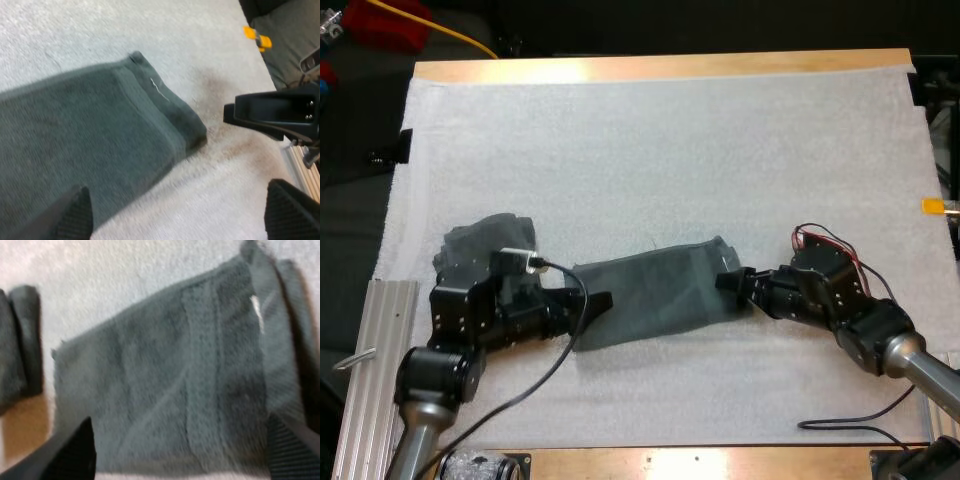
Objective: Pick towel from pile, fold and stack
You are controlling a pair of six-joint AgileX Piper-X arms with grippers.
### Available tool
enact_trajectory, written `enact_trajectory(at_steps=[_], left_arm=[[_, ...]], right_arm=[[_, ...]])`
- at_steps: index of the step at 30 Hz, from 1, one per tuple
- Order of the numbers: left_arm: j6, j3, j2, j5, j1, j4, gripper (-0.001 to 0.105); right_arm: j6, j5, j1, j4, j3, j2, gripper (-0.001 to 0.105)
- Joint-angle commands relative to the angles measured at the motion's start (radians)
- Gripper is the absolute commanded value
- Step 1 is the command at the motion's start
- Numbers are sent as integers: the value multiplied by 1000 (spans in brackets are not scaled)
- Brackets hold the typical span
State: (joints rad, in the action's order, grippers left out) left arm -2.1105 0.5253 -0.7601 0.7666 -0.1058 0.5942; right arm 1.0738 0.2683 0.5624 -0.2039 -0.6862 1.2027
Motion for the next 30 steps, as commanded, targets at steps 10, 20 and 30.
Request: enact_trajectory(at_steps=[10,20,30], left_arm=[[1,4,197,-21,-1,180,68],[78,58,325,-174,-1,412,68],[172,233,331,-314,-1,569,68]], right_arm=[[30,-44,-4,-175,-7,-147,69],[114,-114,-4,-375,-21,-281,69],[249,-214,-4,-564,-154,-322,69]])
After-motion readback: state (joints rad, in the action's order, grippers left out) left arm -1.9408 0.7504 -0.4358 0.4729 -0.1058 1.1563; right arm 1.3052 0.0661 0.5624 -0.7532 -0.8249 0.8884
